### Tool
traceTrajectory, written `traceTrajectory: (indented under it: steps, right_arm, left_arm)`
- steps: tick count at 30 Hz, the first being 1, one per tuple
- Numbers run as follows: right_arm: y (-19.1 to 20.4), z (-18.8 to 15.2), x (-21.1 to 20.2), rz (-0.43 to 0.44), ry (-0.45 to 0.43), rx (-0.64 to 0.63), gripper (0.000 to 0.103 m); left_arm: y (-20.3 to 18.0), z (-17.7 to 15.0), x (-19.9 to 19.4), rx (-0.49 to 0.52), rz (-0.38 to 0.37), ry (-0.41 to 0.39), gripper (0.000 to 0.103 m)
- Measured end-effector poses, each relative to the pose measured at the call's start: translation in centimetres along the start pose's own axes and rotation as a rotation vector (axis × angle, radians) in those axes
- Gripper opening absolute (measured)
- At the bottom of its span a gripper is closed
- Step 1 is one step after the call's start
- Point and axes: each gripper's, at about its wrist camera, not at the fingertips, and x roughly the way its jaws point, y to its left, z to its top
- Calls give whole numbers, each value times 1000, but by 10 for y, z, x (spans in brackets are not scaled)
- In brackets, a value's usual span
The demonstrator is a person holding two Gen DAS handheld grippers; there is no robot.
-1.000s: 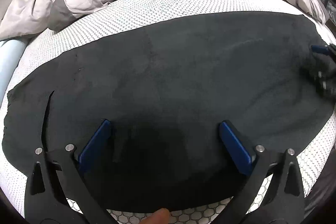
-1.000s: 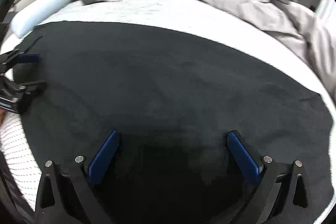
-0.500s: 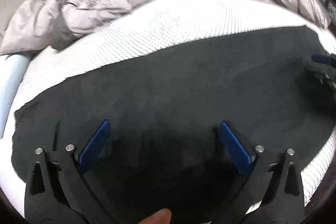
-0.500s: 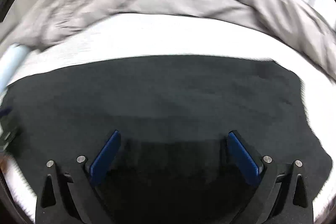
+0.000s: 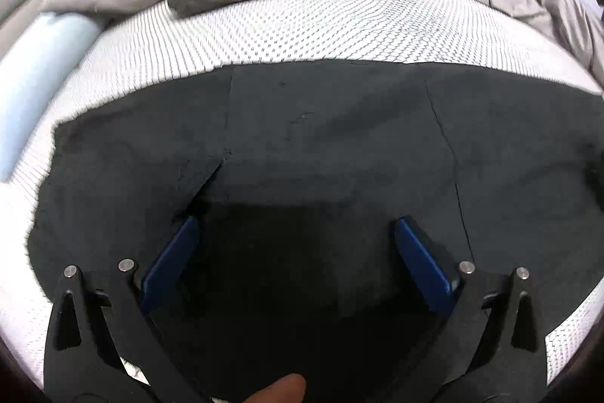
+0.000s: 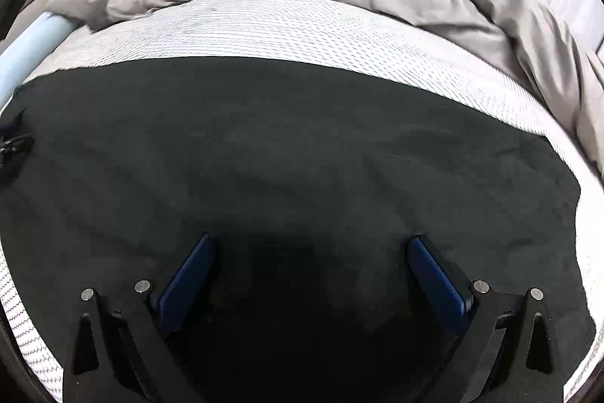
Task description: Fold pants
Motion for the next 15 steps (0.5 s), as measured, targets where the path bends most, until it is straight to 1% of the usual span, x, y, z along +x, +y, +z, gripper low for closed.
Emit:
traceTrajectory:
  steps: [1,3,4,6,9,10,11,12,13,15]
  right_arm:
    - [1,2,-1,-1,1,8,103]
    - [6,5,-3,-10,-4,12,103]
    - [11,9,-6,2,-20,16,103]
    - [20,11,-16,43,-48,21,103]
    - [34,30,-14,97,-74,30,103]
    - [40,37,-9,114,-67,32,103]
    - [41,42,-3,124,-55,28,103]
    - [47,44,4,135,-34,20,103]
    - [53,44,11,122,-15,0,103]
    - [60,41,17,84,-4,-43,102]
  left_arm:
    - [-6,3,-4,11,3,-6,102]
    - [-25,12,-12,35,-42,-33,102]
    - [-39,21,-12,57,-73,-40,102]
    - [-69,39,-6,97,-91,-37,101]
    - [-103,52,8,146,-108,-32,92]
    - [-113,55,18,159,-87,-12,87]
    - [-115,58,29,150,-73,11,87]
    - [-113,62,36,121,-89,10,86]
    - [-106,65,39,91,-97,9,85]
    - [-87,67,42,41,-62,9,82]
